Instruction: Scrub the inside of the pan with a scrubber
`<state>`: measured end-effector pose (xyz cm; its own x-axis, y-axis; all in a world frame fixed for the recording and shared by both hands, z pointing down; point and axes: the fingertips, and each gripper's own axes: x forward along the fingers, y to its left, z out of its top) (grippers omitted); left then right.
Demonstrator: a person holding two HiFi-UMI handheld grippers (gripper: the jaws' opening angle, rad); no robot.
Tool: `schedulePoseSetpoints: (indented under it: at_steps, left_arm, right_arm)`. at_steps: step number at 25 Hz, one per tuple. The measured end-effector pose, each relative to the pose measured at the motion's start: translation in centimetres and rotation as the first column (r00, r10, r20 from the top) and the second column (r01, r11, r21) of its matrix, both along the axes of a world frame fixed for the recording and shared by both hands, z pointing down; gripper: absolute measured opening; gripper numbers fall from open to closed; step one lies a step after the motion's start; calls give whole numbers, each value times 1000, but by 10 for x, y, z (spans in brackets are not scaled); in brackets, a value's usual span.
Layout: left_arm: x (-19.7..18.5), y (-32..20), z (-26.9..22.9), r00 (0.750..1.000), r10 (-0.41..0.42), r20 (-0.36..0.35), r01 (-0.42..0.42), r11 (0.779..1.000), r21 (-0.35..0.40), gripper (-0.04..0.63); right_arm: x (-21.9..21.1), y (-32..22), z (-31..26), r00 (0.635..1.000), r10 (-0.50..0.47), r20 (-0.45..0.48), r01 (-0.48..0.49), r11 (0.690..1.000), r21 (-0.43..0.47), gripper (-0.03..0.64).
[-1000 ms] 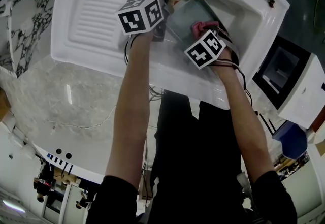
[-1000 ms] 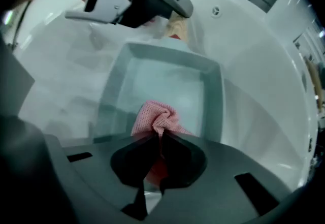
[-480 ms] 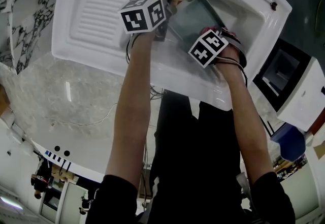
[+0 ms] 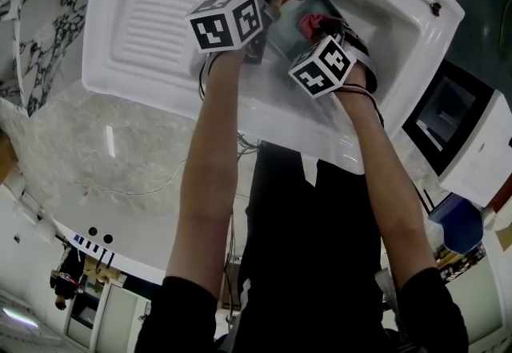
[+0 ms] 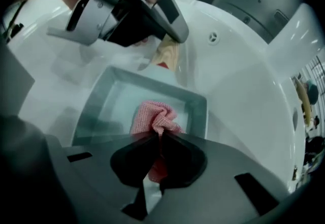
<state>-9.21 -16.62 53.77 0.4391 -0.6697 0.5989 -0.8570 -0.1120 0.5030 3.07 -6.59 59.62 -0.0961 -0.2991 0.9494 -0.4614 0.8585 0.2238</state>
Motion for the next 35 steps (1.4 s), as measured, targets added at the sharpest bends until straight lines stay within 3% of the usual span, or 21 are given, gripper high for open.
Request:
schedulePoseSetpoints:
  at_steps: [6,9,17,22,24,27,31,35]
  left_arm:
    - [0,1,0,1000,-2,-2,2,1000,-3,192]
    - [0,0,-1,1000,-4,-8,4,1000,-7,192]
    - [1,0,0,1000,-7,-16,7,1000,-5,192]
    - [1,0,0,999,-17,-30,16,1000,-13,190]
    - [2,-1,0,999,-20,-38,19,1000,-14,190]
    - [2,-1,-1,999,-15,-35,15,1000,-11,190]
    - [2,-1,-1,1000,6,-8,-6,1000,-18,192]
    - [1,-1,0,1000,3,-11,-3,1000,-25,192]
  right_arm:
    - [-25,-31,-7,957,217,192,-231,972,52,34]
    - [-31,-41,-9,925,285,253,-300,954,23,34]
    - [-63,-10,-9,855,371,362,-311,926,-214,34]
    - [-78,7,-6,782,445,437,-288,879,-380,35]
    - [-82,12,-7,770,452,451,-259,867,-427,35]
    - [-89,23,-8,800,398,448,-188,877,-443,35]
    - [-81,37,-7,895,234,380,-51,899,-434,35]
    - [-57,68,-3,958,77,276,83,848,-523,35]
